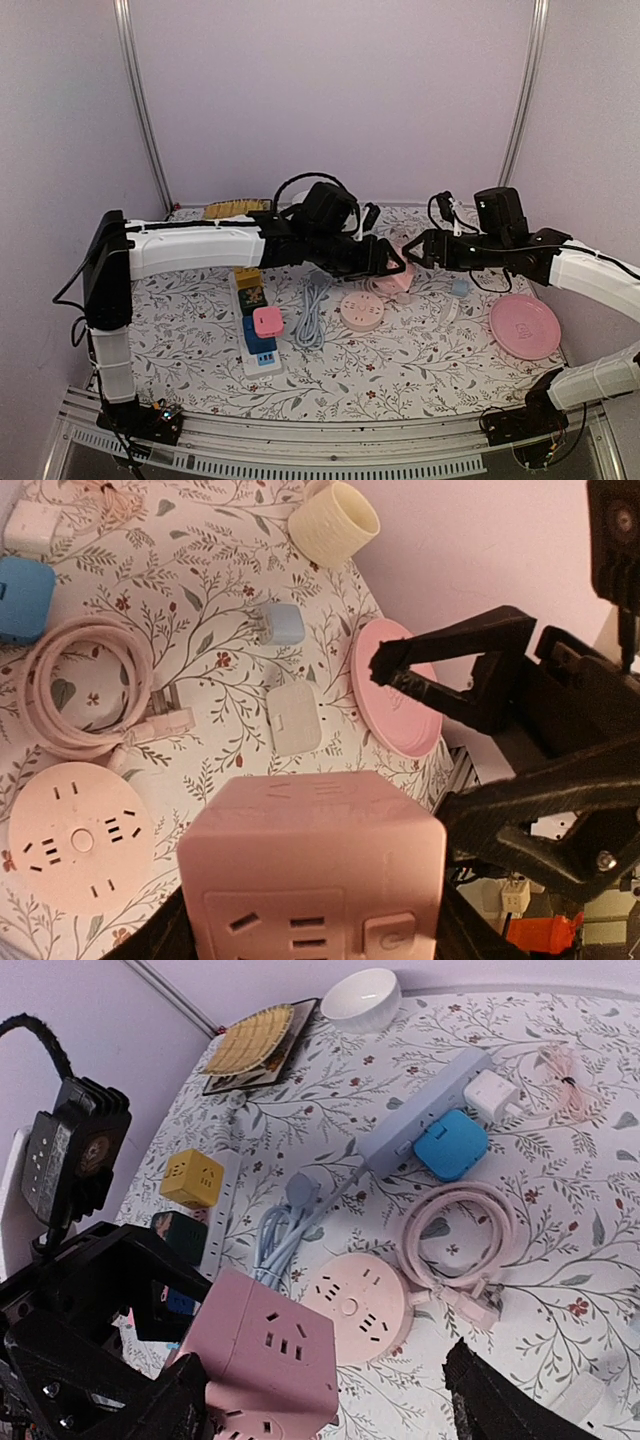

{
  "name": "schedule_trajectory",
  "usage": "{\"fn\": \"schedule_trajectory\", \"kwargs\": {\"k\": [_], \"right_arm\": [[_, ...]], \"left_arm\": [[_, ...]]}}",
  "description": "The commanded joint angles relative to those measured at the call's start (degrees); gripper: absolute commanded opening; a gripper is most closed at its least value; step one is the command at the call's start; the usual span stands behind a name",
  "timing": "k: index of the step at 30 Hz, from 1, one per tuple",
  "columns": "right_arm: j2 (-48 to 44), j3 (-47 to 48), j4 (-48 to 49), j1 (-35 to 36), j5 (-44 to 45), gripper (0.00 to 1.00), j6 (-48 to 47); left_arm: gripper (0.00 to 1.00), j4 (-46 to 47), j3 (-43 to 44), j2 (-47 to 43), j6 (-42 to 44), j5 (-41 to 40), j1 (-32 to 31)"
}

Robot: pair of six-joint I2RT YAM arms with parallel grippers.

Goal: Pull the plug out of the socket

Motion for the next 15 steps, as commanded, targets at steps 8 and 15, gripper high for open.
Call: {"fn": "schedule_trajectory", "kwargs": {"k": [8,15], "right_arm": [[-3.08,-3.10,-11.82,-3.06,10.50,0.83,6.21],[-6.65,-4.09,-15.20,-3.16,12.48,0.84,7.14]], "left_arm": [[0.37,-1.08,11.49,17.50,3.74,6.58,-5.21],[0.43,-9.54,25.76,28.22,8.58,7.75,-8.37]]}}
